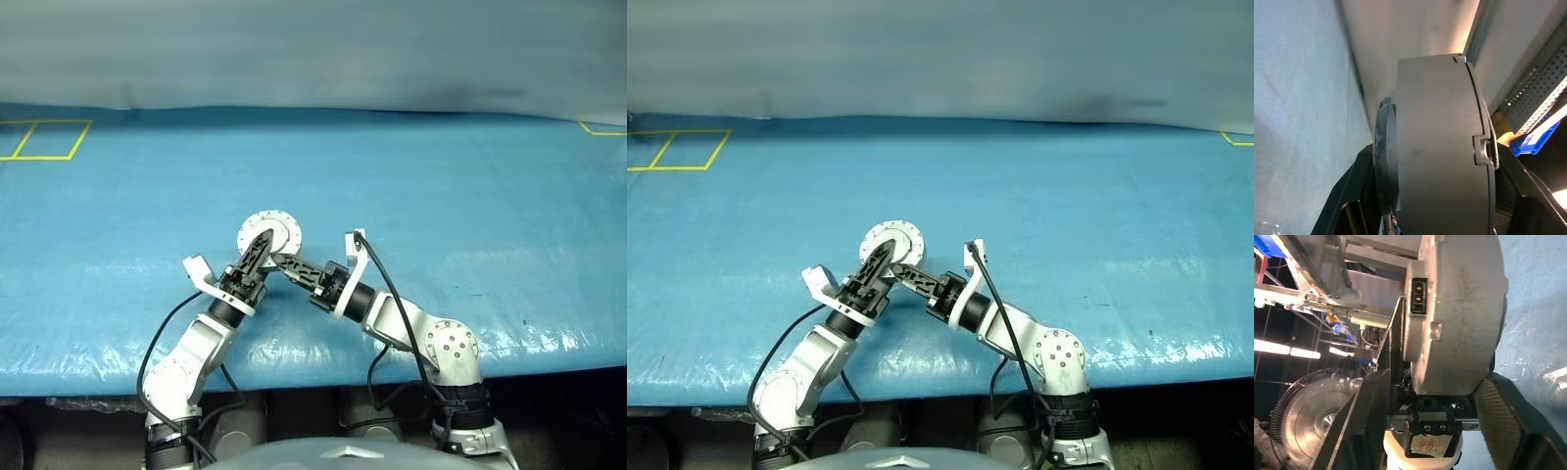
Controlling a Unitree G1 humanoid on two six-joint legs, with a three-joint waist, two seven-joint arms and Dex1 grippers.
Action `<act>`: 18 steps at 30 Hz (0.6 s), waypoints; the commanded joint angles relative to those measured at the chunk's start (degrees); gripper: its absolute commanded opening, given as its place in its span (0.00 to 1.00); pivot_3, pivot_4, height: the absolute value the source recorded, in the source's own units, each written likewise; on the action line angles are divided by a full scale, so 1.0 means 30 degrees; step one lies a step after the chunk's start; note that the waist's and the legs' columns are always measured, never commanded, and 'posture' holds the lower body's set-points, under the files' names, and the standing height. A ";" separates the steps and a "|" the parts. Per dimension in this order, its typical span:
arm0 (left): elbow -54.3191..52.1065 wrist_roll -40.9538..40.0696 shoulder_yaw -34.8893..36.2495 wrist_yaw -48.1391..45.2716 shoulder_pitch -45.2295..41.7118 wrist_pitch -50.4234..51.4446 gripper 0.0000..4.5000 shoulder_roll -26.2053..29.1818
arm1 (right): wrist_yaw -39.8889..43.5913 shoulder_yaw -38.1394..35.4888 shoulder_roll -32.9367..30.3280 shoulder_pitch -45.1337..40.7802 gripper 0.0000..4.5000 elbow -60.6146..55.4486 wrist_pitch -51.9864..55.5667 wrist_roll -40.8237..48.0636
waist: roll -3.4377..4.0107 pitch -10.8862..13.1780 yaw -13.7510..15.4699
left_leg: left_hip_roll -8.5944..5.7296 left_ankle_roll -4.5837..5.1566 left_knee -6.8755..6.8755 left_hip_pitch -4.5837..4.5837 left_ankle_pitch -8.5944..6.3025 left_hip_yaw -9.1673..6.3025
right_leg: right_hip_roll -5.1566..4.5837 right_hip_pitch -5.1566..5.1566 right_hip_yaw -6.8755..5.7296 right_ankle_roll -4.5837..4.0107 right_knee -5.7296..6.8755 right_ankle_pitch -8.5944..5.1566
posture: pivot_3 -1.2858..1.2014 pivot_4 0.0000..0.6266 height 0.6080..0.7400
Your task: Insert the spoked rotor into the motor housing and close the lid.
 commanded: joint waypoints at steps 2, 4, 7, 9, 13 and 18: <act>-0.0572 0.0141 0.0349 0.0340 -0.0556 -0.0468 0.55 0.0170 | 0.1401 -0.0157 -0.0648 0.0227 0.93 -0.1277 -0.0653 -0.1593 | 0.0000 0.0000 0.0014 | -0.0001 0.0000 0.0002 -0.0001 0.0000 0.0000 | -0.0001 0.0002 0.0000 0.0000 0.0000 0.0000 | 0.52 0.24 1.00; -0.0395 0.0596 0.0522 0.0751 -0.0937 -0.0586 0.55 0.0530 | 0.1789 0.0170 -0.1202 0.0551 1.00 -0.1565 -0.1284 -0.3742 | -0.0001 0.0000 0.0027 | -0.0005 0.0000 0.0007 -0.0002 0.0000 0.0001 | -0.0002 0.0005 0.0001 0.0001 -0.0001 0.0000 | 0.52 0.24 1.00; -0.0009 0.1310 0.0753 0.1485 -0.1501 -0.0712 0.55 0.1028 | 0.3079 0.1848 -0.2983 0.0822 1.00 -0.2549 -0.2221 -0.8065 | -0.0001 0.0000 0.0044 | -0.0005 -0.0001 0.0010 0.0003 0.0000 0.0001 | -0.0001 0.0005 -0.0003 0.0001 0.0001 0.0000 | 0.52 0.24 1.00; 0.0469 0.2082 0.0984 0.2059 -0.2115 -0.0988 0.55 0.1374 | 0.3418 0.2512 -0.3339 0.1180 1.00 -0.2851 -0.3210 -1.0174 | -0.0005 0.0000 0.0028 | -0.0008 -0.0002 0.0010 0.0002 0.0001 0.0004 | -0.0002 0.0003 0.0000 0.0002 0.0001 0.0000 | 0.52 0.24 1.00; 0.1766 0.3805 0.1611 0.2160 -0.3503 -0.1845 0.55 0.2011 | 0.4050 0.3712 -0.3732 0.1670 1.00 -0.3134 -0.5128 -1.4108 | -0.0017 0.0007 0.0056 | -0.0003 -0.0004 0.0006 0.0005 0.0002 -0.0003 | 0.0009 0.0003 -0.0001 0.0005 0.0009 0.0003 | 0.52 0.24 1.00; 0.4394 0.5128 0.3045 0.2085 -0.5986 -0.3055 0.55 0.2940 | 0.4613 0.5596 -0.4883 0.2265 1.00 -0.2893 -0.8389 -1.9875 | -0.0057 0.0028 0.0107 | -0.0009 -0.0006 0.0023 0.0013 0.0004 0.0002 | 0.0006 0.0019 0.0002 0.0018 0.0007 0.0010 | 0.52 0.24 1.00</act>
